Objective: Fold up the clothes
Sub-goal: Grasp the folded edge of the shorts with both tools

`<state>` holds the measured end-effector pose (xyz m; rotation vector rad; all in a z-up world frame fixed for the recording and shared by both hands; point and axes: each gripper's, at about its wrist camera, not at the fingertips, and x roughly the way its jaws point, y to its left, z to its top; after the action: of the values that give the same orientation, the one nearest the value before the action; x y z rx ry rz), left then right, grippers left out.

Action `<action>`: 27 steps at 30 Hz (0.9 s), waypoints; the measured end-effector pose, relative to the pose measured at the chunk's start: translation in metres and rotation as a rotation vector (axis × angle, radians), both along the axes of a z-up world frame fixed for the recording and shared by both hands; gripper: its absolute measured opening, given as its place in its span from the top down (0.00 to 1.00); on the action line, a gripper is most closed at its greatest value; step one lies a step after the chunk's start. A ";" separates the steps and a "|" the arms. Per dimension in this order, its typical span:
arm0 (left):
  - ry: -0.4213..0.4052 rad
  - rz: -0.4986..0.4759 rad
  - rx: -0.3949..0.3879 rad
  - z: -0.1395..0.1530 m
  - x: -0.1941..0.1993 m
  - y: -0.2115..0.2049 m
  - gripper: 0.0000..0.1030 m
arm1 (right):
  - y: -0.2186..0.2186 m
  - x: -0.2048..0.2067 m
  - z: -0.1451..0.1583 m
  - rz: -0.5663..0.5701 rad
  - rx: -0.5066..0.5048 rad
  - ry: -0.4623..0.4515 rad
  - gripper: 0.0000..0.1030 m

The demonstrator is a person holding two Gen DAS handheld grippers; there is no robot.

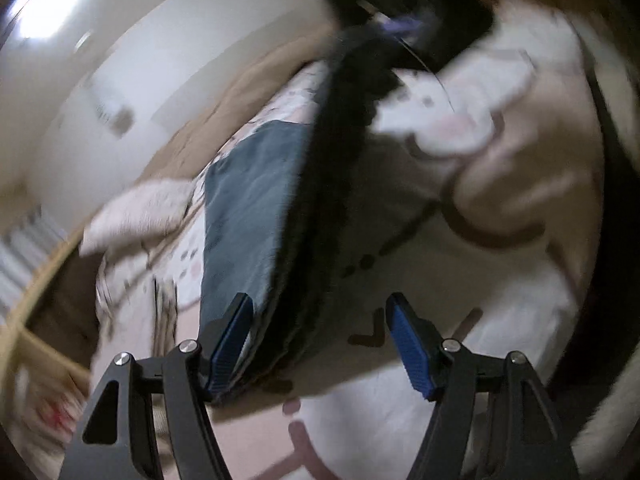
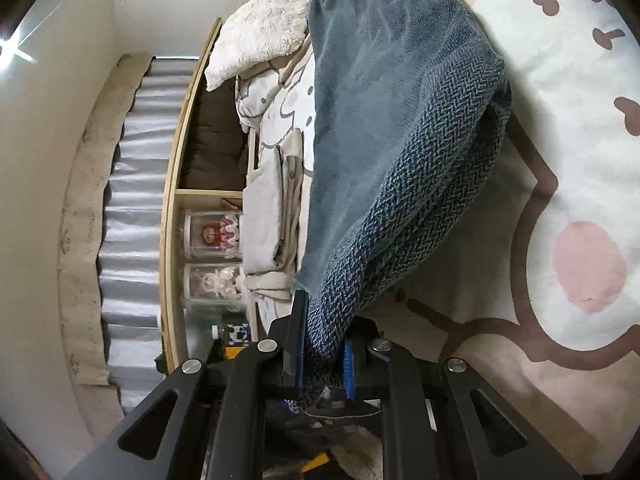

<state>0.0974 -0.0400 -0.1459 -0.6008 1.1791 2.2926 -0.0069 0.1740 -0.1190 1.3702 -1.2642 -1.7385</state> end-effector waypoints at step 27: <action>0.099 -0.069 -0.252 -0.009 -0.077 -0.056 0.69 | 0.000 0.020 -0.001 0.118 0.331 0.015 0.85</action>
<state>0.0203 -0.0963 -0.1552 -0.5306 1.5267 2.1541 0.0128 0.1742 -0.1200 1.5762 -0.8937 -1.9301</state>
